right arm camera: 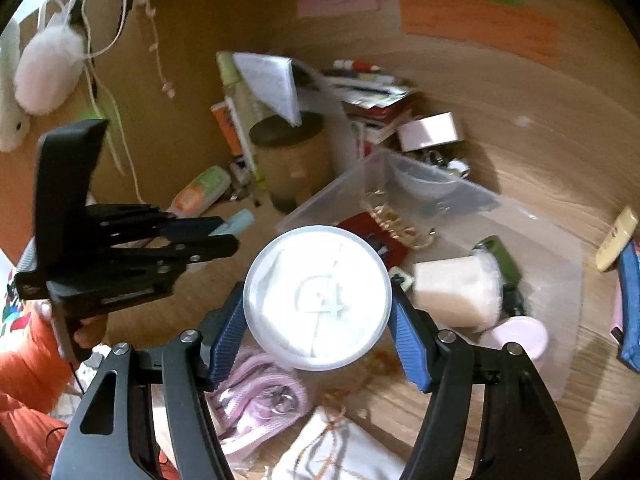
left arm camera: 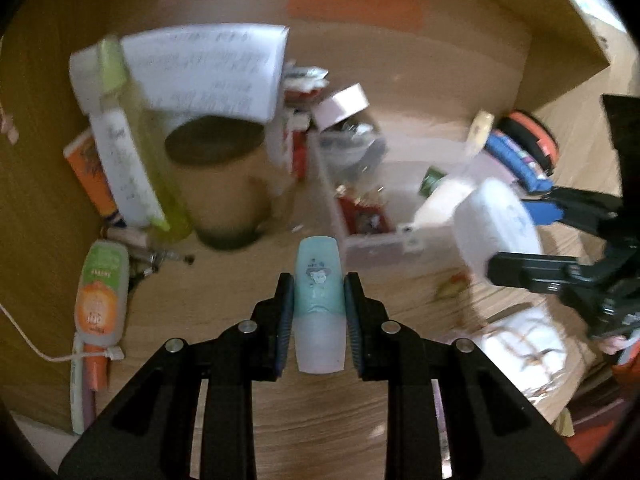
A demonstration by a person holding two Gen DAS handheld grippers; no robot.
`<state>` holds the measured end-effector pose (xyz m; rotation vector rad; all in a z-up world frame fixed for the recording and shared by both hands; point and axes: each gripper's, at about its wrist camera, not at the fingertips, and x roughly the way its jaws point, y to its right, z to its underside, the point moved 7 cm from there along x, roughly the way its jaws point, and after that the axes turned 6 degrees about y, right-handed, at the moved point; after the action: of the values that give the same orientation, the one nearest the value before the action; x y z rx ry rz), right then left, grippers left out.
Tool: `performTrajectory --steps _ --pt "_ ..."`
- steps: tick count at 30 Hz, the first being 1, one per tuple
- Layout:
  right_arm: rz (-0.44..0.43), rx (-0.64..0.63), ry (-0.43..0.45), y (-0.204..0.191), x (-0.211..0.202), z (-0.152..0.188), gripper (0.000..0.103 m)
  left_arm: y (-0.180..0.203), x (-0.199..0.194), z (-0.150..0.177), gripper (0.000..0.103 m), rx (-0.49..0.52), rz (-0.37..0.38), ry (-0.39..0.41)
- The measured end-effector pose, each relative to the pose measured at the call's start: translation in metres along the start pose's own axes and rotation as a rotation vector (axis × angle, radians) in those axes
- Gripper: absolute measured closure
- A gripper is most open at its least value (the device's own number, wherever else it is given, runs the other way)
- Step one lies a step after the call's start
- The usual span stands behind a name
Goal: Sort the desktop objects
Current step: 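Grasp the white round lid with the right tool while the left tool grasps the mint tube, then carry the lid and mint tube over the clear box and release both inside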
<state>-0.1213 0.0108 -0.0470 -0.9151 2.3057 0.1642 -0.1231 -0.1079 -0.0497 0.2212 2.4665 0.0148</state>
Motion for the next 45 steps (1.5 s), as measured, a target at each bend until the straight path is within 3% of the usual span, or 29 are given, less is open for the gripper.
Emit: performTrajectory --steps 14,30,45 --pt "0.115 0.115 0.059 0.073 -0.014 -0.005 0.039 0.038 0.008 -0.043 0.079 0.021 0.074 0.070" --pt "0.212 0.178 0.006 0.140 -0.008 0.010 0.039 0.049 0.072 -0.051 0.079 0.022 0.098 -0.021" --pt "0.189 0.199 -0.015 0.156 0.008 0.009 0.040 0.056 0.111 -0.041 0.079 0.057 0.083 -0.103"
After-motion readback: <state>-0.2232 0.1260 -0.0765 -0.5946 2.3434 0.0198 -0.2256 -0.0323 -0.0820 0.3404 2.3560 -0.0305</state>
